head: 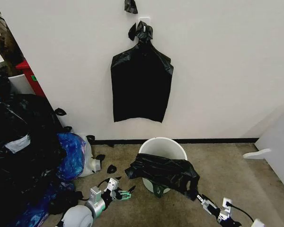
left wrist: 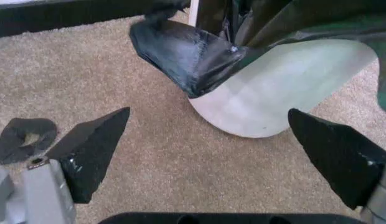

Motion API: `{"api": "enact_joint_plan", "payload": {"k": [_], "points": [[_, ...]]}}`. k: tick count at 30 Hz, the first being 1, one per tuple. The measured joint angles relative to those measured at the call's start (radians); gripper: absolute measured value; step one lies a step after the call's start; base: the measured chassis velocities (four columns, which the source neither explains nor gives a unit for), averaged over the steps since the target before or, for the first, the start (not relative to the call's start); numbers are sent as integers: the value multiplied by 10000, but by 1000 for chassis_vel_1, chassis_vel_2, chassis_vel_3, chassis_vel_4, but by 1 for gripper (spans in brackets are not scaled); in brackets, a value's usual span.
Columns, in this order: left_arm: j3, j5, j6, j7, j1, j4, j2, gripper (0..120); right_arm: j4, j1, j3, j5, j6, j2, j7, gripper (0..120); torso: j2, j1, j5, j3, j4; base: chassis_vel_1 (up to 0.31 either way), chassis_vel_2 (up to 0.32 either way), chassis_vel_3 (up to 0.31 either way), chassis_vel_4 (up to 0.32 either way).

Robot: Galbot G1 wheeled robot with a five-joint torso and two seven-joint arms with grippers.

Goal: Place the garbage bag over the trash bin.

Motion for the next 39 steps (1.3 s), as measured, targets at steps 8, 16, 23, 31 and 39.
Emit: {"api": "enact_joint_plan", "payload": {"k": [8, 16, 23, 31, 39], "points": [[-195, -296, -19, 54, 306, -781, 90, 100, 587, -467, 430, -1345, 1194, 10, -120, 100, 0, 0, -3, 0, -1, 0, 0, 0, 0], [-1517, -6, -316, 1300, 1473, -1882, 289, 100, 2267, -1039, 1166, -2043, 1978, 56, 673, 100, 0, 0, -5, 0, 3, 0, 0, 0, 0], [-2805, -408, -1368, 1412, 2310, -2306, 110, 100, 3632, -1224, 1549, -2700, 2108, 168, 2167, 100, 0, 0, -5, -1, -2, 0, 0, 0, 0], [-3372, -1067, -1542, -1129, 1955, -3620, -423, 100, 4905, 1164, 2145, -2999, -1687, -439, 5125, 100, 0, 0, -1, 1, 10, 0, 0, 0, 0], [-3093, -936, -963, -2588, 2478, -5097, -439, 100, 4840, 3155, 1669, -3551, -4538, -514, 5792, 100, 0, 2, 0, 2, 7, 0, 0, 0, 0]]}}
